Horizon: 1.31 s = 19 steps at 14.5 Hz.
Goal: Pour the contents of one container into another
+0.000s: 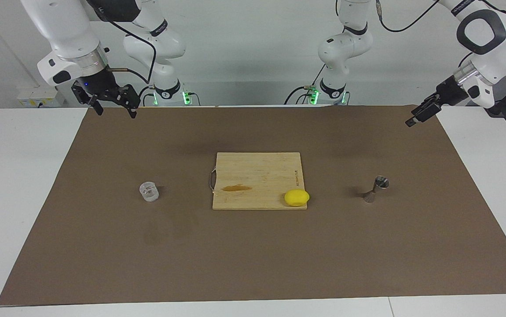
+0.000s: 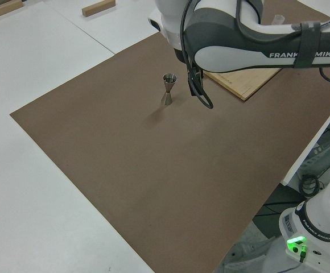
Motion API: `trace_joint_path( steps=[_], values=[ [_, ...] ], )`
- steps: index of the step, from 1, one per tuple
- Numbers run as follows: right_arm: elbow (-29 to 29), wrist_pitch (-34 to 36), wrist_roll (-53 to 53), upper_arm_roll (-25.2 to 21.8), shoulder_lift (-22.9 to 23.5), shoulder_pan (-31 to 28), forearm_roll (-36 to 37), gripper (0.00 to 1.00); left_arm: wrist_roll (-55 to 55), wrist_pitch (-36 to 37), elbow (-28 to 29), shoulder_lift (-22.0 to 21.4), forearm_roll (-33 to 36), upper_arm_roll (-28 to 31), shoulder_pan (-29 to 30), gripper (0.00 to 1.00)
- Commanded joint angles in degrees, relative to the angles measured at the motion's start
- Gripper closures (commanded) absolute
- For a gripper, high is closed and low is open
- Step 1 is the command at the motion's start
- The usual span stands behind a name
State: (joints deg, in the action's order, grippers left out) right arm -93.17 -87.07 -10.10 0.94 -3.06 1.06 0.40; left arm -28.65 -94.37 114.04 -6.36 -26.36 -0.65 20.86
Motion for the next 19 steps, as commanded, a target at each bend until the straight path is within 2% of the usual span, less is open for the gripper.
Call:
trace_joint_path(
  steps=[1, 4, 7, 12, 14, 16, 19],
  values=[
    [-2.45, -0.56, 0.96, 0.20, -1.95, -0.79, -0.31, 0.00, -12.35, -8.08, 7.49, 0.03, -8.50, -0.84, 2.43, 0.00],
    [-2.63, -0.64, 1.05, 0.20, -2.04, -0.88, -0.31, 0.00, -21.43, -15.56, 14.26, 0.65, -20.18, -0.84, 3.48, 0.00],
    [-2.80, -0.64, 0.96, 0.20, -2.22, -0.97, -0.31, 0.00, -22.24, -19.96, 21.29, -0.23, -33.19, -0.84, 5.41, 0.00],
    [-3.15, -0.64, 0.96, 0.20, -2.31, -0.97, -0.31, 0.00, -23.73, -24.35, 27.81, -0.32, -54.03, -0.93, 5.86, 0.00],
    [-3.15, -0.64, 0.96, 0.20, -2.31, -1.05, -0.31, 0.00, -23.30, -27.78, 29.83, -0.85, -61.24, -1.02, 4.03, 0.00],
    [-3.24, -0.64, 0.96, 0.11, -2.39, -1.06, -0.31, 0.00, -23.21, -33.48, 29.75, -0.06, -67.39, -0.93, -1.06, 0.00],
    [-3.59, -0.73, 0.96, 0.11, -2.66, -1.06, -0.31, 0.00, -22.86, -37.63, 29.49, 1.00, -74.52, -0.93, -6.43, 0.00]
  ],
)
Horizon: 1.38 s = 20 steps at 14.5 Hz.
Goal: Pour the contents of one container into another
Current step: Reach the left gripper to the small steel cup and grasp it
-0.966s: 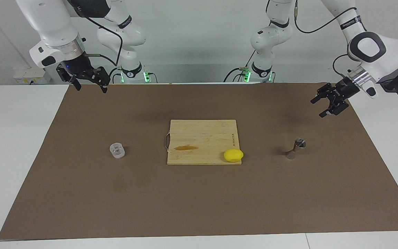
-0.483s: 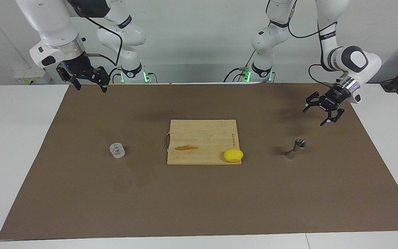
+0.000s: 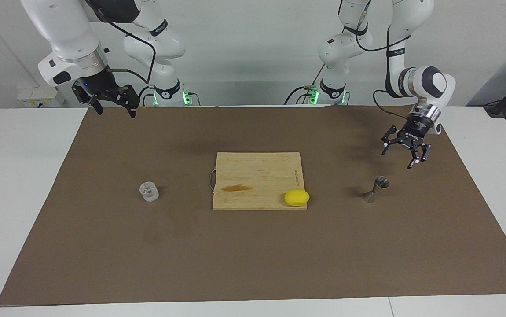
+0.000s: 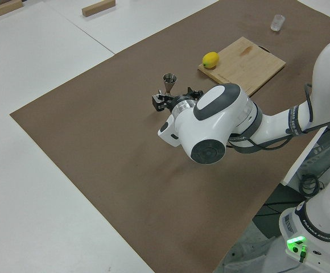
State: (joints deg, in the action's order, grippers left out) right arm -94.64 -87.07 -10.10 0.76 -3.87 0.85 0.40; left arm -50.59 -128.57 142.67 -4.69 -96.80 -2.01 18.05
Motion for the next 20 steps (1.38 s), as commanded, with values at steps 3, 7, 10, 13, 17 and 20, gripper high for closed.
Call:
trace_joint_path(
  steps=[3, 7, 10, 13, 17, 20],
  values=[
    [-2.48, -0.73, 0.96, 0.29, -1.93, -0.85, -0.32, 0.00, 1.89, -4.76, 0.25, 0.38, -7.34, 0.43, -5.31, 0.00],
    [-2.57, -0.91, 0.96, 0.29, -1.93, -0.85, -0.32, 0.00, 6.72, -4.76, -1.07, 4.16, -13.40, 0.43, -6.10, 0.00],
    [-2.57, -1.08, 0.87, 0.20, -1.93, -0.85, -0.32, 0.00, 11.46, -4.76, -1.87, 5.84, -18.67, 0.34, -7.51, 0.00],
    [-2.57, -2.05, 0.87, 0.20, -1.93, -0.85, -0.32, 0.00, 13.50, -4.94, -2.39, 6.62, -21.14, 0.34, -8.73, 0.00],
    [-3.01, -2.31, 1.14, 0.20, -2.02, -0.85, -0.32, 0.00, 13.67, -6.60, -4.15, 8.30, -23.08, 0.25, -9.00, 0.00],
    [-2.92, -2.40, 1.14, 0.20, -2.02, -0.85, -0.32, 0.00, 13.67, -7.05, -4.42, 8.56, -23.17, 0.17, -9.00, 0.00]
  ],
)
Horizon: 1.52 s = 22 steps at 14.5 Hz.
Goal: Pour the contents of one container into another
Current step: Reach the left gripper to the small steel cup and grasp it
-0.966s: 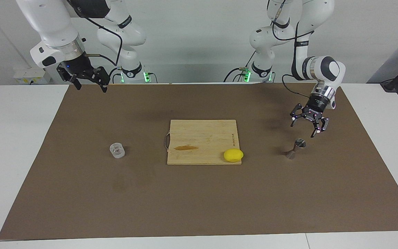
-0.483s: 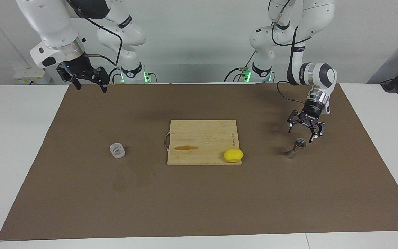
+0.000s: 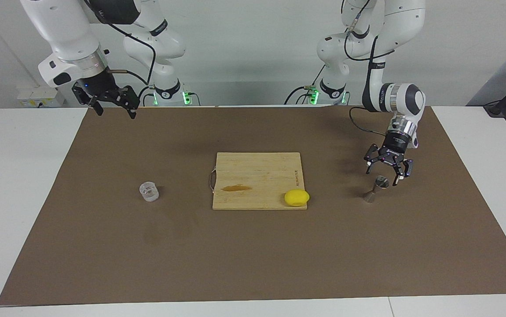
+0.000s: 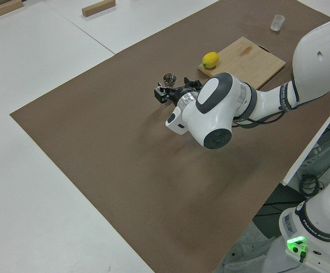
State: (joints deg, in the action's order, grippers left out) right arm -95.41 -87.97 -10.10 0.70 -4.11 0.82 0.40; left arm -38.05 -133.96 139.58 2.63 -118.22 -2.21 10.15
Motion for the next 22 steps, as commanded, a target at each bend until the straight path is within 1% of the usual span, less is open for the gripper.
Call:
trace_joint_path(
  steps=[1, 5, 7, 11, 12, 14, 16, 19, 20, 21, 22],
  values=[
    [-2.15, -1.51, 1.22, 0.27, -1.70, -0.82, -0.31, 0.00, 1.13, -1.74, -1.33, 1.24, -1.93, 0.36, -1.10, 0.00],
    [-2.59, -2.47, 1.05, 0.27, -1.87, -0.74, -0.31, 0.00, 1.57, -2.27, -1.95, 1.50, -3.95, 0.27, -1.18, 0.04],
    [-2.94, -2.65, 1.05, 0.18, -2.22, -0.82, -0.31, 0.00, 1.84, -2.71, -2.30, 1.50, -5.44, 0.27, -2.32, 0.06],
    [-2.85, -2.65, 1.05, 0.09, -2.22, -0.91, -0.23, 0.00, 2.10, -2.97, -2.30, 1.59, -5.45, 0.27, -2.41, 0.13],
    [-2.68, -2.65, 0.96, 0.09, -2.14, -0.82, -0.23, 0.00, 2.10, -3.24, -2.21, 1.59, -5.53, 0.27, -2.41, 0.18],
    [-2.76, -2.65, 1.13, 0.01, -2.14, -0.91, -0.23, 0.00, 2.10, -3.33, -2.21, 1.59, -5.45, 0.19, -2.41, 0.23],
    [-2.76, -2.65, 1.22, 0.01, -2.14, -0.82, -0.23, 0.00, 2.10, -3.41, -2.21, 1.59, -5.45, 0.27, -2.41, 0.30],
    [-2.85, -2.65, 1.31, 0.01, -2.22, -0.82, -0.14, 0.00, 2.10, -3.41, -2.21, 1.59, -5.45, 0.27, -2.41, 0.35],
    [-2.85, -2.65, 1.40, 0.01, -2.14, -0.82, -0.14, 0.00, 2.10, -3.50, -2.21, 1.59, -5.45, 0.19, -2.41, 0.39],
    [-2.77, -2.65, 1.49, 0.01, -2.14, -0.82, -0.14, 0.00, 2.01, -3.42, -2.21, 1.59, -5.45, 0.27, -2.50, 0.46],
    [-2.76, -2.56, 1.57, 0.01, -2.14, -0.82, -0.14, 0.00, 2.10, -3.41, -2.21, 1.50, -5.45, 0.27, -2.50, 0.58]
  ],
)
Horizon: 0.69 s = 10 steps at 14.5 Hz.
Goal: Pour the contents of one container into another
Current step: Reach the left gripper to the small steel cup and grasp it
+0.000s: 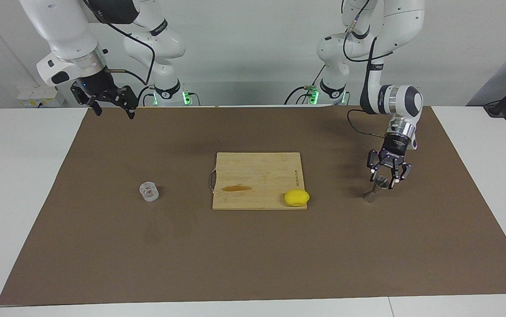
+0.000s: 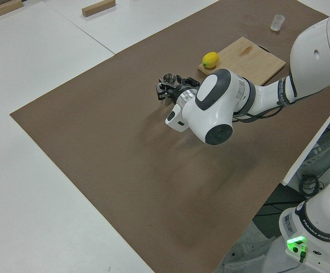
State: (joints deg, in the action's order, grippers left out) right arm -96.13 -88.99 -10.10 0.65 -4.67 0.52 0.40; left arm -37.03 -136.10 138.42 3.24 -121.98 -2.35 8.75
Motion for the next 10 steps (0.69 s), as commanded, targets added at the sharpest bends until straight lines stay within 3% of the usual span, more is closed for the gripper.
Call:
trace_joint_path(
  steps=[1, 3, 6, 10],
  values=[
    [-2.04, -1.45, 1.58, 0.05, -1.58, -0.52, -0.14, 0.00, 1.26, -1.18, -1.05, 0.89, -1.68, 0.42, -1.10, 0.75],
    [-2.04, -1.54, 1.05, 0.05, -1.58, -0.52, -0.14, 0.00, 1.34, -1.01, -1.13, 0.98, -1.68, 0.42, -1.19, 1.00],
    [-2.04, -1.80, 0.96, 0.05, -1.58, -0.52, -0.14, 0.00, 3.18, -2.49, -2.45, 0.37, -1.59, 0.16, -2.42, 1.00],
    [-2.04, -2.42, 1.57, 0.05, -1.58, -0.44, -0.14, 0.00, -1.01, -6.81, -4.74, -1.55, -1.59, -4.49, -2.77, 1.00]
  ],
)
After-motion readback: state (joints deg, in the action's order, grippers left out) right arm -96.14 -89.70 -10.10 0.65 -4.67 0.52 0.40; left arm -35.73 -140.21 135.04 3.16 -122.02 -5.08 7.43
